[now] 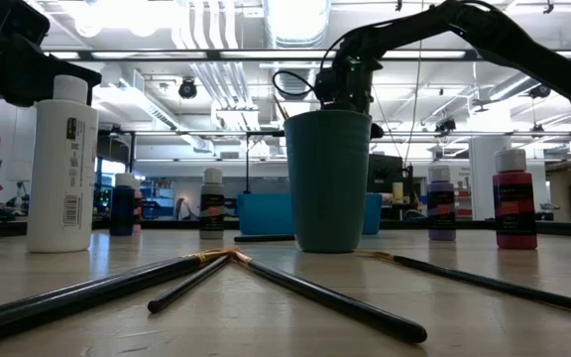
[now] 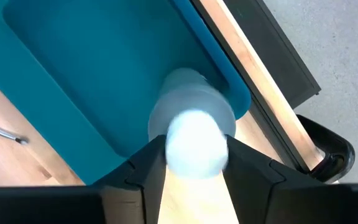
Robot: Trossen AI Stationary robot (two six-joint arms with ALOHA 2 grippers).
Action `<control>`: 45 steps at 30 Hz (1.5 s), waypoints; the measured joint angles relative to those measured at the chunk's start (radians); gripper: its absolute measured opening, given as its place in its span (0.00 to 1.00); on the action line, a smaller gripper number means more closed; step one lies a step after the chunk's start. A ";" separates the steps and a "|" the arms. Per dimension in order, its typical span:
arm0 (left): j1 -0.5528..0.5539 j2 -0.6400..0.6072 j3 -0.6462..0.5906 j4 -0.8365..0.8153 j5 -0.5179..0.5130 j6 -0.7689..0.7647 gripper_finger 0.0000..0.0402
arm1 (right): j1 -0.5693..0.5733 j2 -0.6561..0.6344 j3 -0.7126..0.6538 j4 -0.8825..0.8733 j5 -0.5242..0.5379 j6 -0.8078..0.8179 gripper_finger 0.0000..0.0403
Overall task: Pick & Place Paint Supplies
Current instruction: Put the blue paint bottle into the blue bin, then put the purple paint bottle into the blue bin
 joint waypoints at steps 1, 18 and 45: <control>0.000 0.000 0.000 0.000 0.000 0.000 0.06 | 0.000 0.001 0.000 0.000 -0.001 -0.002 0.37; 0.000 0.000 0.000 0.000 0.000 0.000 0.06 | 0.000 -0.021 0.002 -0.031 0.018 0.001 0.48; 0.000 0.000 0.000 0.000 0.000 0.000 0.06 | 0.096 -0.374 0.000 -0.058 0.054 0.006 0.53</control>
